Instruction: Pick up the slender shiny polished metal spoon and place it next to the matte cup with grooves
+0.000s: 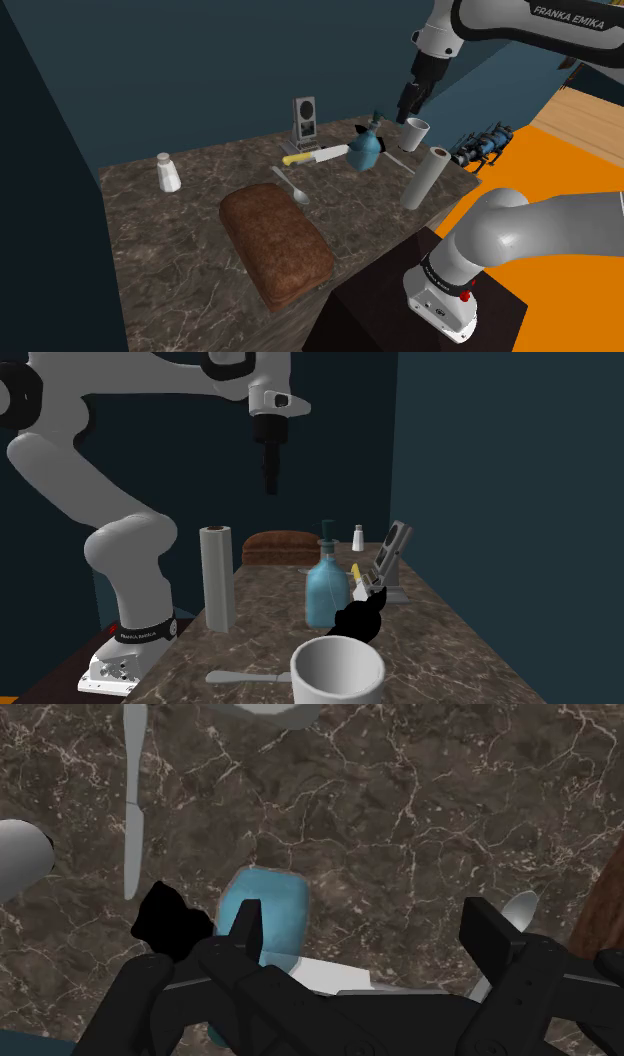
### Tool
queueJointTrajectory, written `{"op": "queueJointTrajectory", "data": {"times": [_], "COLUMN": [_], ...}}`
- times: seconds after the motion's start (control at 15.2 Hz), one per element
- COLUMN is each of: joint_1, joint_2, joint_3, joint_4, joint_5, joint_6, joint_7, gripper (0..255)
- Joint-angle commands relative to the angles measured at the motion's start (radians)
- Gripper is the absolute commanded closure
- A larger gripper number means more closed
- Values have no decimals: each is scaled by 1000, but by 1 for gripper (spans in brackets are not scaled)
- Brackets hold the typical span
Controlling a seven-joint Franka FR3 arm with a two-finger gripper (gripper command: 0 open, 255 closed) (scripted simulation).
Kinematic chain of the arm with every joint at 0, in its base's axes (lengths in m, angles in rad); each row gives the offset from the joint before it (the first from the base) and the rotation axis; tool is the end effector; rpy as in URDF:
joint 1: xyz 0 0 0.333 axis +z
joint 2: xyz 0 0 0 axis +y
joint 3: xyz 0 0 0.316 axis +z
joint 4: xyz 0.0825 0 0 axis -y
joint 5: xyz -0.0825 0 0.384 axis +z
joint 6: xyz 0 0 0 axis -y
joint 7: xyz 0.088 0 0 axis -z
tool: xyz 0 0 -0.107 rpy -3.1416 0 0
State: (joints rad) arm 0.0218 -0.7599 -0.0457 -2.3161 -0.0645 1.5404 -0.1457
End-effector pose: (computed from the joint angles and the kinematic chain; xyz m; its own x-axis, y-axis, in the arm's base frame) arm 0.3111 -0.0190 0.5983 0.9910 0.1324 -0.0209 0.1330 -0.9906 0.0303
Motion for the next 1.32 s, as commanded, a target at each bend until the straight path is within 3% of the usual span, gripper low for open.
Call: {"op": "queueJointTrajectory", "data": {"times": [0.0, 0.66, 1.25], "joint_1": [0, 42, 81], "joint_2": [0, 229, 511], "joint_3": [0, 97, 171], "joint_4": [0, -47, 20], "joint_5": [0, 133, 225], "joint_6": [0, 233, 429], "joint_7": [0, 178, 308], "gripper": [0, 0, 0]}}
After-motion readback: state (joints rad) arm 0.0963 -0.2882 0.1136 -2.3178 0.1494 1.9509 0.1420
